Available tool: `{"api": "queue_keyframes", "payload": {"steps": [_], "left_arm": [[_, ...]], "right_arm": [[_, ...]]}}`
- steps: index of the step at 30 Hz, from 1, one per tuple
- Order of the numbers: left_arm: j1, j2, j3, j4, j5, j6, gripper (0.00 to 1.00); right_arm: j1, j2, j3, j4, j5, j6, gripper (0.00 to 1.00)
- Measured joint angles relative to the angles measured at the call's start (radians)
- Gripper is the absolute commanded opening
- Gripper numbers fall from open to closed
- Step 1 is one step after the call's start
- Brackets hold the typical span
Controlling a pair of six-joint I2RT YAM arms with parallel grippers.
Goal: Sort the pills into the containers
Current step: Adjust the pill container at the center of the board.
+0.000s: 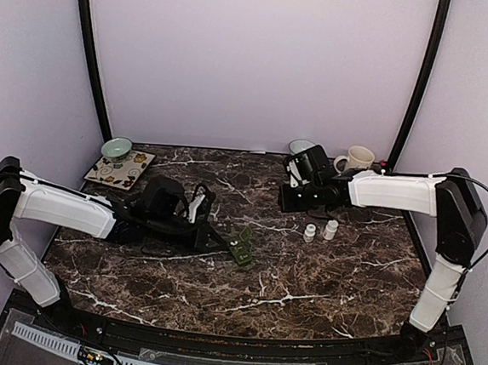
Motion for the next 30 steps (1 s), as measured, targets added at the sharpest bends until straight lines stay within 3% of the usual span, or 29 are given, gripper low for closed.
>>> {"api": "queue_keyframes", "payload": {"steps": [16, 30], "left_arm": [[-0.002, 0.058, -0.072, 0.064, -0.031, -0.159, 0.0], [-0.002, 0.25, 0.057, 0.046, -0.053, -0.177, 0.0]], "right_arm": [[0.034, 0.032, -0.049, 0.051, -0.135, 0.029, 0.05], [0.103, 0.032, -0.18, 0.092, -0.174, 0.09, 0.03]]}}
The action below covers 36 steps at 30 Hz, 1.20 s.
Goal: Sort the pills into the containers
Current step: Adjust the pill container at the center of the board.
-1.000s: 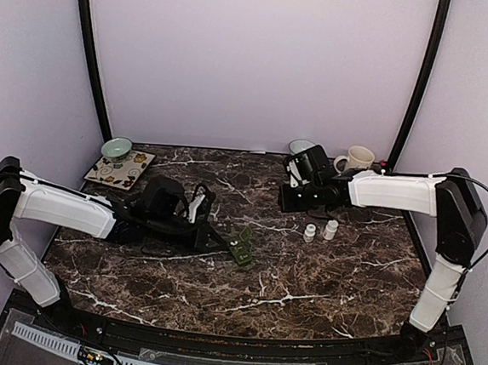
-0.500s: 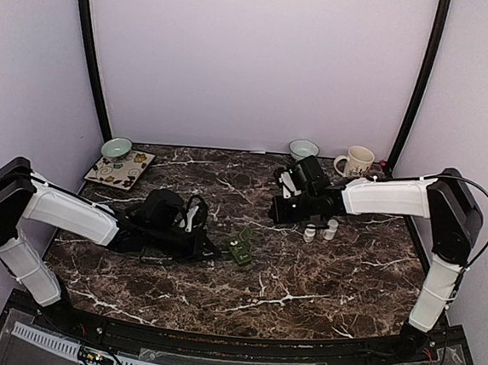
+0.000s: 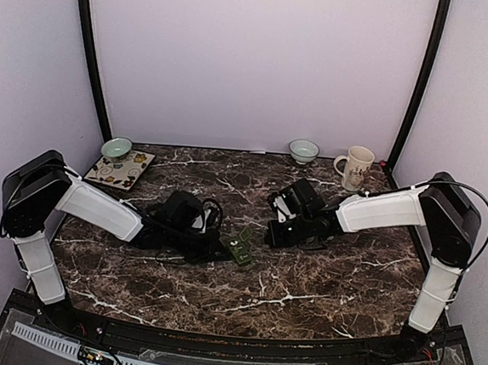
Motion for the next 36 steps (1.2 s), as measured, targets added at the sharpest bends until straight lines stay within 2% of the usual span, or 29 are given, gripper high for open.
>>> {"api": "queue_keyframes", "payload": {"steps": [36], "left_arm": [[0.034, 0.124, 0.142, -0.085, -0.031, 0.055, 0.0]], "right_arm": [[0.07, 0.039, -0.029, 0.08, -0.063, 0.054, 0.01]]}}
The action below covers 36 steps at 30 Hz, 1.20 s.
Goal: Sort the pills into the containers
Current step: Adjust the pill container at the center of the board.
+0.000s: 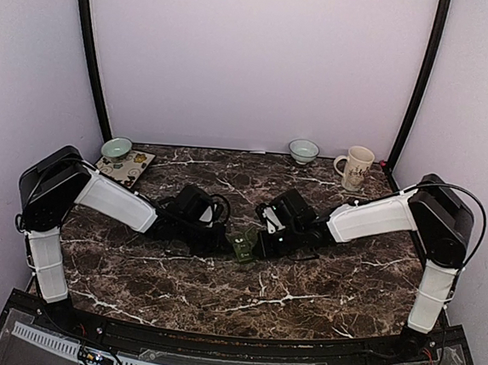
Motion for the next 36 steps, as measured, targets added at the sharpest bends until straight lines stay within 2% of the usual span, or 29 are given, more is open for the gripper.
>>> {"api": "queue_keyframes", "payload": {"steps": [14, 20, 30, 36], "left_arm": [[0.01, 0.049, 0.053, -0.018, 0.002, 0.028, 0.0], [0.01, 0.046, 0.053, -0.028, -0.013, 0.035, 0.0], [0.012, -0.093, 0.052, -0.104, -0.13, 0.076, 0.15], [0.016, -0.173, 0.052, -0.116, -0.135, 0.097, 0.12]], "right_arm": [[0.022, 0.0, -0.004, 0.02, -0.01, 0.018, 0.01], [0.028, -0.001, -0.004, 0.01, 0.003, 0.017, 0.07], [0.028, -0.047, -0.033, -0.034, 0.054, 0.008, 0.22], [0.028, -0.096, -0.048, -0.055, 0.092, 0.01, 0.22]]}}
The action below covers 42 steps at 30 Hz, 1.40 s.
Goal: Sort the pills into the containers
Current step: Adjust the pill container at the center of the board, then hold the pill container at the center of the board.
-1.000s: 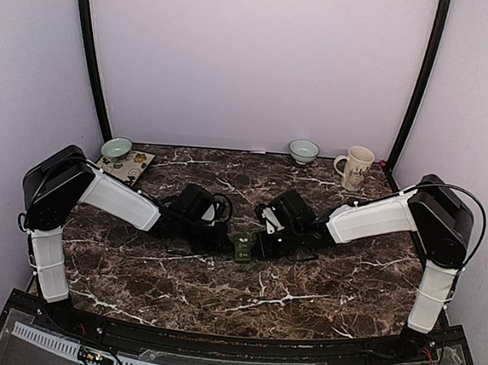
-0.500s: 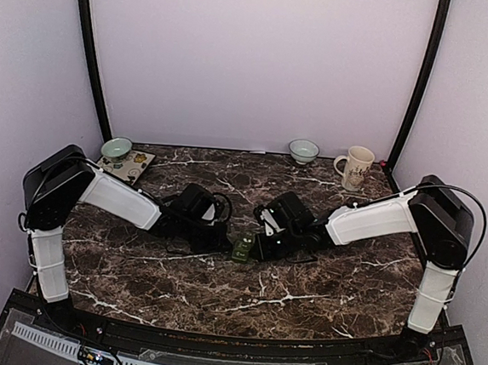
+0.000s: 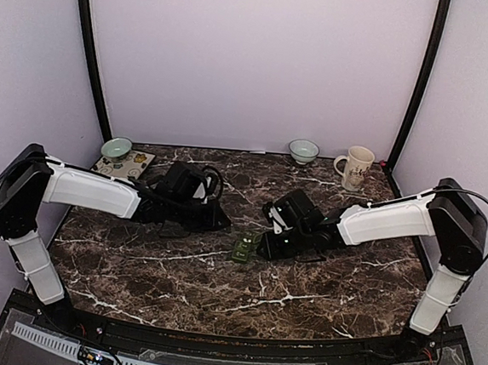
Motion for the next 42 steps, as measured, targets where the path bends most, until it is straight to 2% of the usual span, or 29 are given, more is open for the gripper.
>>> {"api": "queue_keyframes", "payload": {"steps": [11, 21, 42], "left_arm": [[-0.098, 0.058, 0.127, -0.137, 0.007, 0.113, 0.05], [-0.111, 0.1, 0.157, -0.216, -0.013, 0.153, 0.01], [-0.137, 0.158, 0.165, -0.238, -0.028, 0.134, 0.0]], "right_arm": [[-0.009, -0.014, -0.002, -0.003, 0.058, 0.009, 0.18], [-0.037, -0.014, -0.002, -0.003, 0.061, 0.011, 0.17], [-0.056, -0.014, 0.011, -0.001, 0.056, 0.011, 0.17]]}}
